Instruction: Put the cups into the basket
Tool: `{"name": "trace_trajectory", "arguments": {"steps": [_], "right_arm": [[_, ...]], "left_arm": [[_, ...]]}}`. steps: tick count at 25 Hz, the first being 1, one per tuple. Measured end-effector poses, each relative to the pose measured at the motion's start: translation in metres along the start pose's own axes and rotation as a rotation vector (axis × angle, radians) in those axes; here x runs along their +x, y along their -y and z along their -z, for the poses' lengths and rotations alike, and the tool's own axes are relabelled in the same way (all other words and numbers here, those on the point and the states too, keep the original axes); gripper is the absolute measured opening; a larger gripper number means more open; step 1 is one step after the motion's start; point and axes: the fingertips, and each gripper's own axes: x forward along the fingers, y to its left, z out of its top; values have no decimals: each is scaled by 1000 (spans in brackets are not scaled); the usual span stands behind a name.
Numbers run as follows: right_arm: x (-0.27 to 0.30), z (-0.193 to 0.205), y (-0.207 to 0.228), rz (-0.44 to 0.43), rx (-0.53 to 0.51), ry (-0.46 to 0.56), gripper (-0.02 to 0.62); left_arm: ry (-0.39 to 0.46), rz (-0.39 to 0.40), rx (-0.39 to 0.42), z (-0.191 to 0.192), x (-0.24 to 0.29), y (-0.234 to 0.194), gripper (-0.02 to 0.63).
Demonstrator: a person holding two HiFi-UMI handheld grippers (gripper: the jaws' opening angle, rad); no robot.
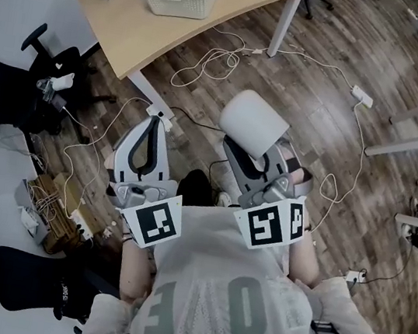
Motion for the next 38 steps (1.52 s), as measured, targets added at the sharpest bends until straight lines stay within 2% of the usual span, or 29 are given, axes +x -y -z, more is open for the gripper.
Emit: {"name": "trace_trajectory", "arguments": {"steps": [5,11,17,27,38], "right_arm": [[9,22,7,-12,-9,-31,53],[55,20,23,6,-44,-27,52],[118,20,65,38,-73,-54,54],[234,3,138,50,-80,-98,54],[341,-1,176,81,-94,-120,54]], "left_arm": [[-34,-21,-3,7,8,-1,9],[-3,-49,-15,30,45,-25,10],[49,-58,-56,50,121,-62,9],[74,3,-71,80,241,-124,9],[112,19,-62,123,330,-180,9]]}}
